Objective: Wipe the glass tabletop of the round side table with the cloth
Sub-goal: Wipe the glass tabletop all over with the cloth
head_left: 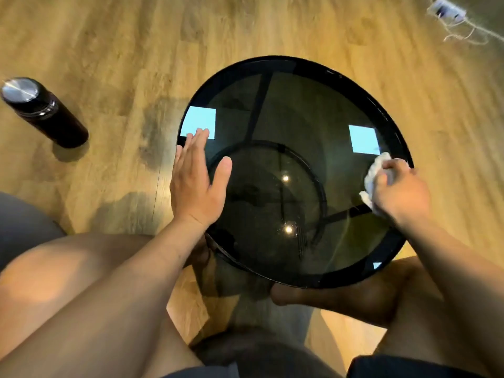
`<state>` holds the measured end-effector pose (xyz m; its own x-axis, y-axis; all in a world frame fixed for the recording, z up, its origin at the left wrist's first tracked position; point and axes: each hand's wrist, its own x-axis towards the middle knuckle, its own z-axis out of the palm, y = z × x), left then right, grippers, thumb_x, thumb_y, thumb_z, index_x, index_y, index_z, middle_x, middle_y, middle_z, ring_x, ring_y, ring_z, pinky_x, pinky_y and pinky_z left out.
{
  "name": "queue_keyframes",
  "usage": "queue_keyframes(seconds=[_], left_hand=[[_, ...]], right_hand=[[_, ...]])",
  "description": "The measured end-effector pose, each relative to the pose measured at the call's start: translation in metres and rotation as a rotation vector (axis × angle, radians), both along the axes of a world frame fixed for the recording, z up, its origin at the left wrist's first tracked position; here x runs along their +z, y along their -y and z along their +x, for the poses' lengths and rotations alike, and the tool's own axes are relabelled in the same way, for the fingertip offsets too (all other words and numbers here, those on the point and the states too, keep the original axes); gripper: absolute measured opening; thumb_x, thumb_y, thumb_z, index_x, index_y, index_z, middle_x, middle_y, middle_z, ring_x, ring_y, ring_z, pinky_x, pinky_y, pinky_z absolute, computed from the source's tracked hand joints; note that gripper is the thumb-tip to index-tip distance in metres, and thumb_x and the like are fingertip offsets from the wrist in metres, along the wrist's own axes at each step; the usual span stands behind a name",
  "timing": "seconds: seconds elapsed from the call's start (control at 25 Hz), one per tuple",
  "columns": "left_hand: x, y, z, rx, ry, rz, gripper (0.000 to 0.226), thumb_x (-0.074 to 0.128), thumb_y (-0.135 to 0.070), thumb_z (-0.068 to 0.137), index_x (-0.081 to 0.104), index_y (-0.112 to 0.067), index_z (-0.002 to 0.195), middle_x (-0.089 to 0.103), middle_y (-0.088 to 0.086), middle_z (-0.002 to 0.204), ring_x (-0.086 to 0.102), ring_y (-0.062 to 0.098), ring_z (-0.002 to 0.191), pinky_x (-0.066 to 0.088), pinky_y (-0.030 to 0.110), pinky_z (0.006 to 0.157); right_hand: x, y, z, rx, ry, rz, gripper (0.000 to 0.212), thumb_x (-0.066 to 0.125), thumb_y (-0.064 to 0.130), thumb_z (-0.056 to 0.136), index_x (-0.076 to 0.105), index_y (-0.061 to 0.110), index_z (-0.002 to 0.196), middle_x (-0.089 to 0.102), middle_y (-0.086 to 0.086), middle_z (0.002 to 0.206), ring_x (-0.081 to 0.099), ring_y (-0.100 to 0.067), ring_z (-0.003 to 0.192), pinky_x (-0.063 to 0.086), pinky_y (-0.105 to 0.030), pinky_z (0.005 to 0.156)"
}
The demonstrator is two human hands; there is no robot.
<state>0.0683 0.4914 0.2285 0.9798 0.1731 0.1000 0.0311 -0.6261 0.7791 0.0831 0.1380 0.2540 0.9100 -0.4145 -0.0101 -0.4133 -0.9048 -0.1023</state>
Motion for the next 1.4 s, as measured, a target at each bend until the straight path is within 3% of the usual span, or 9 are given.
queue_keyframes(seconds=[0.16,0.32,0.48,0.56,0.68,0.8,1.0,1.2,1.4], left_hand=[[0.003,0.001,-0.003,0.024,0.002,-0.051,0.068,0.029,-0.054,0.091,0.029,-0.020,0.151,0.028,0.003,0.160,0.009,0.007,0.141,0.015,0.040,0.120],[0.002,-0.003,-0.001,0.003,-0.017,-0.078,0.073,0.025,-0.059,0.087,0.028,-0.023,0.151,0.029,0.001,0.160,0.016,0.024,0.149,0.016,0.042,0.120],[0.002,-0.003,-0.002,-0.026,-0.078,-0.038,0.065,0.029,-0.054,0.092,0.023,-0.029,0.152,0.021,0.005,0.162,0.010,0.023,0.151,0.011,0.045,0.122],[0.006,0.001,-0.003,-0.024,-0.105,0.047,0.063,0.031,-0.049,0.094,0.023,-0.028,0.153,0.019,0.005,0.163,0.007,0.022,0.151,0.008,0.043,0.122],[0.006,0.004,-0.003,-0.013,-0.111,0.089,0.062,0.032,-0.051,0.094,0.025,-0.029,0.152,0.019,0.005,0.163,0.007,0.026,0.151,0.010,0.044,0.121],[0.002,0.001,-0.001,-0.012,-0.129,0.096,0.064,0.030,-0.054,0.093,0.025,-0.030,0.152,0.019,0.005,0.163,0.008,0.028,0.151,0.012,0.046,0.120],[0.005,0.000,-0.001,-0.009,-0.123,0.086,0.066,0.027,-0.056,0.091,0.026,-0.029,0.152,0.022,0.004,0.162,0.010,0.029,0.151,0.013,0.045,0.121],[0.012,-0.003,0.004,-0.101,-0.195,0.055,0.061,0.022,-0.051,0.094,0.025,-0.032,0.152,0.022,0.002,0.163,0.007,0.019,0.152,0.002,0.039,0.123],[0.020,0.003,-0.001,-0.048,-0.220,0.031,0.053,0.030,-0.047,0.101,0.021,-0.035,0.153,0.005,0.003,0.165,-0.003,0.023,0.152,0.005,0.042,0.122]], right_hand=[[0.000,-0.117,-0.015,0.160,0.022,0.016,0.033,0.044,0.046,0.093,0.055,0.028,0.117,0.053,-0.010,0.113,0.061,-0.037,0.095,0.044,-0.038,0.076],[0.000,-0.235,-0.044,0.543,0.074,0.167,0.034,0.052,0.035,0.090,0.059,0.025,0.122,0.056,-0.009,0.112,0.062,-0.031,0.083,0.045,-0.031,0.067],[0.008,-0.229,-0.048,0.903,0.003,0.222,0.032,0.057,0.032,0.088,0.064,0.022,0.118,0.056,-0.010,0.111,0.059,-0.029,0.081,0.051,-0.036,0.060],[0.010,-0.169,-0.048,0.861,-0.001,0.153,0.029,0.054,0.037,0.090,0.059,0.034,0.118,0.054,-0.005,0.115,0.061,-0.028,0.085,0.046,-0.032,0.058],[0.011,-0.027,-0.026,0.428,-0.112,-0.042,0.032,0.050,0.038,0.090,0.050,0.032,0.121,0.050,-0.008,0.118,0.061,-0.034,0.095,0.044,-0.033,0.067],[0.021,0.055,-0.010,0.053,-0.141,-0.023,0.037,0.037,0.043,0.084,0.043,0.032,0.118,0.052,-0.019,0.117,0.055,-0.041,0.105,0.051,-0.047,0.085],[0.007,-0.053,-0.052,0.189,-0.003,0.003,0.031,0.042,0.038,0.092,0.050,0.029,0.120,0.054,-0.013,0.117,0.058,-0.038,0.097,0.046,-0.039,0.075],[0.003,-0.250,-0.086,0.635,0.042,0.183,0.029,0.045,0.040,0.096,0.059,0.028,0.118,0.056,-0.006,0.106,0.059,-0.019,0.071,0.042,-0.024,0.053],[0.027,-0.171,-0.110,0.771,-0.273,0.237,0.025,0.039,0.045,0.094,0.057,0.041,0.110,0.049,0.002,0.109,0.061,-0.024,0.094,0.049,-0.038,0.075]])
